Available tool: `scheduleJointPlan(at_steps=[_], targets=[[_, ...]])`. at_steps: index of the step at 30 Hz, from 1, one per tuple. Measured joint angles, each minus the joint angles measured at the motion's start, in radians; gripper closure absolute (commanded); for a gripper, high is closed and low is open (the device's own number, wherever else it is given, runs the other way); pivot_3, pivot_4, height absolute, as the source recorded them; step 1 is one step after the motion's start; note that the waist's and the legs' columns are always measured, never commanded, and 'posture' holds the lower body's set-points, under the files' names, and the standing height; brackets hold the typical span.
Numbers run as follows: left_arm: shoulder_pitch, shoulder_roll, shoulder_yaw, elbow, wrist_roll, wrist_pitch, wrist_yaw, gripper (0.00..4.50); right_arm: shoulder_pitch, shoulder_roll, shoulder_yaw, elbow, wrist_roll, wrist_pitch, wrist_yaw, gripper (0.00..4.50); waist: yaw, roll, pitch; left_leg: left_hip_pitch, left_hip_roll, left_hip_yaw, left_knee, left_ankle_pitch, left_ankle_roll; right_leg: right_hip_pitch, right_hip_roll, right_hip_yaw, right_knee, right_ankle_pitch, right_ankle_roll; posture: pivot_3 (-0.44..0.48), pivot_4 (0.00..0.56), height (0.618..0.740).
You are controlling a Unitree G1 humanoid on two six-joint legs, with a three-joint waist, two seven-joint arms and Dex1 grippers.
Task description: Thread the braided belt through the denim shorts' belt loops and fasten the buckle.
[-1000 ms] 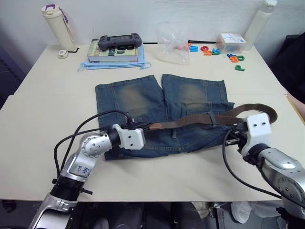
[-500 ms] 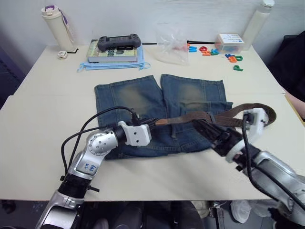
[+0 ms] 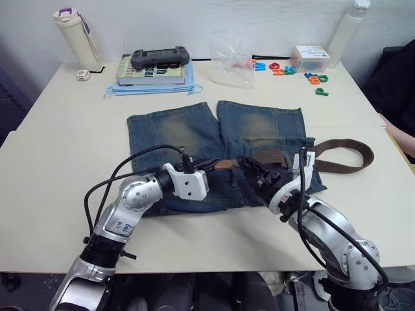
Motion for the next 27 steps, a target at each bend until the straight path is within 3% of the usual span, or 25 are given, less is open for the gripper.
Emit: scheduleJointPlan(at_steps=[6,9,14,15,21,22,27], targets=[[0.0,0.005,0.0,0.0,0.002,-0.01,0.0,4.5,-0.005,0.001,-0.005,0.004,-0.013,-0.025,0.008,0.81,-0.01,0.0,0.0,0.0,0.0,0.0,0.0,0.0,0.0,0.0,0.0,0.0,0.0,0.0,0.0,0.0,0.15,0.659],[0.0,0.008,0.0,0.0,0.003,-0.011,0.0,4.5,0.0,0.001,-0.005,0.004,-0.019,-0.03,0.012,1.64,-0.012,0.0,0.0,0.0,0.0,0.0,0.0,0.0,0.0,0.0,0.0,0.0,0.001,0.0,0.0,0.0,0.15,0.659],[0.0,0.009,0.0,0.0,0.004,-0.02,0.0,4.5,0.0,0.008,-0.006,0.004,-0.04,-0.051,0.014,4.17,-0.011,0.0,0.0,0.0,0.0,0.0,0.0,0.0,-0.001,-0.001,0.0,0.0,0.001,0.0,0.0,0.0,0.15,0.659],[0.0,0.01,0.0,0.0,0.004,-0.02,0.0,4.5,0.0,0.01,-0.006,0.004,-0.046,-0.054,0.016,4.45,-0.011,0.0,0.0,0.0,0.0,0.0,0.0,0.0,-0.001,-0.001,0.0,0.0,0.001,0.0,0.0,0.0,0.15,0.659],[0.0,0.018,0.001,0.002,0.002,-0.041,0.0,4.5,-0.001,0.014,-0.005,0.004,-0.052,-0.058,0.028,4.45,-0.012,0.0,0.0,0.0,0.0,0.0,0.0,0.0,-0.001,-0.001,0.0,0.0,0.001,0.0,0.0,0.0,0.15,0.659],[0.001,0.018,0.002,0.003,-0.005,-0.047,0.0,3.76,-0.001,0.014,-0.005,0.004,-0.054,-0.058,0.03,4.5,-0.012,0.0,0.0,0.0,0.0,0.0,0.0,0.0,-0.001,-0.001,0.0,0.0,0.001,0.0,0.0,0.0,0.15,0.659],[0.029,0.01,0.011,-0.026,-0.14,0.02,-0.057,1.65,-0.009,0.015,-0.007,0.015,-0.077,-0.073,0.039,4.5,-0.014,0.0,0.0,0.0,0.0,0.0,0.0,0.0,-0.001,-0.001,0.0,0.0,0.001,0.0,0.0,0.0,0.15,0.659]])
